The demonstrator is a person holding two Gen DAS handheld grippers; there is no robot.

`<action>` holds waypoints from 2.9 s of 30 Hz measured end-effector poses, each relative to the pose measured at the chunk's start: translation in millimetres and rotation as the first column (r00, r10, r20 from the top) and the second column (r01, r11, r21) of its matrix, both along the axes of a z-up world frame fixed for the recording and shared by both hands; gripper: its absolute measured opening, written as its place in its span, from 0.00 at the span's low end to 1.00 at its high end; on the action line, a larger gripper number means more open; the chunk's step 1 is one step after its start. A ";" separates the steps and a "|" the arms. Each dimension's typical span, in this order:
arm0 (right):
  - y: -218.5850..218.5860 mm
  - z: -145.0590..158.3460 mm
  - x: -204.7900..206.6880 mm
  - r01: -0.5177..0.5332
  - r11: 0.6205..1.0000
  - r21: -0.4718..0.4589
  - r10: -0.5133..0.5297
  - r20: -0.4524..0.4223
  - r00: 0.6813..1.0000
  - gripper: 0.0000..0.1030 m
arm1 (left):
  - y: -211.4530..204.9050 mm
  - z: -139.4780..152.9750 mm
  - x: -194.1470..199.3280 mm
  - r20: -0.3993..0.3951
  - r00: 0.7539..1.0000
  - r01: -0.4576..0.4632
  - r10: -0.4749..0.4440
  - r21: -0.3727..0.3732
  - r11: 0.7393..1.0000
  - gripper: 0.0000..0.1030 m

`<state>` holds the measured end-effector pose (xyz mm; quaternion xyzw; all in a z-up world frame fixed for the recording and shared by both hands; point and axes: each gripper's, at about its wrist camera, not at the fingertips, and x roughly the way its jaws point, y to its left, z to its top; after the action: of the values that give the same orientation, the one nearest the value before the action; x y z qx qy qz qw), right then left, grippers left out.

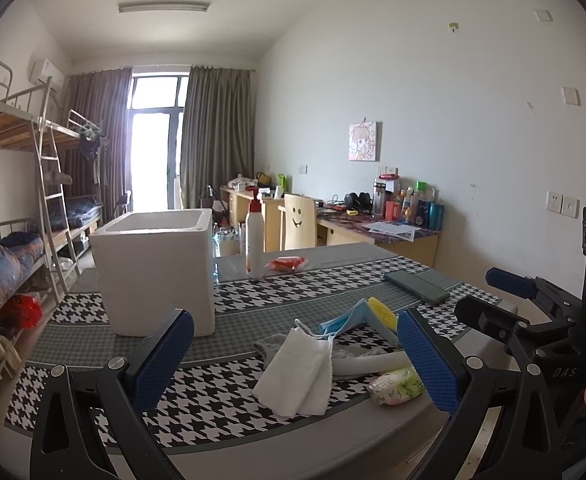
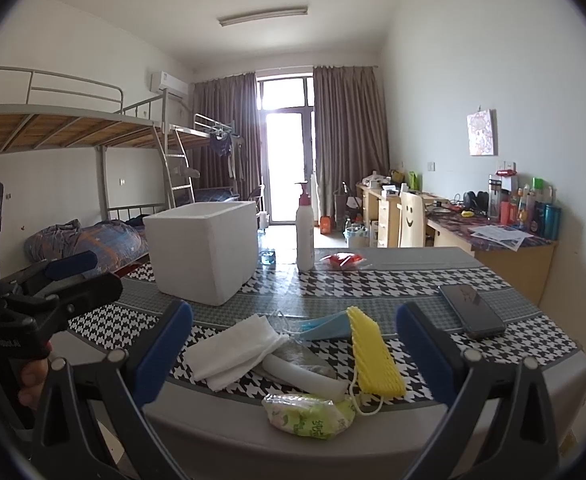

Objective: Organize soft objects
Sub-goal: 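Move both tools toward the soft items on the table, then grasp the white tissue with the left tool while the right tool grasps the yellow foam sleeve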

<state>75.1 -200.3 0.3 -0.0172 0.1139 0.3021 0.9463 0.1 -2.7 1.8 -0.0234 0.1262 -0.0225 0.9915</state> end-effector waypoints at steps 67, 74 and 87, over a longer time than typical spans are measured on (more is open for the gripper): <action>8.5 -35.5 87.7 0.111 0.984 -0.141 -0.139 -0.208 0.968 1.00 | -6.9 -55.6 104.9 -0.363 0.924 0.141 -0.123 0.024 0.990 0.99; 4.7 -42.8 94.0 0.124 0.981 -0.149 -0.157 -0.237 0.959 1.00 | -12.8 -72.3 121.0 -0.442 0.892 0.136 -0.101 0.047 0.990 0.99; -4.1 -54.9 111.5 0.131 0.976 -0.172 -0.177 -0.291 0.940 1.00 | -20.6 -89.1 138.2 -0.512 0.856 0.140 -0.071 0.098 0.985 0.70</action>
<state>186.5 -204.4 -54.6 -0.0325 0.2816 0.2165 0.9342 138.4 -23.3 -87.3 0.0441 0.3843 -0.0616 0.9201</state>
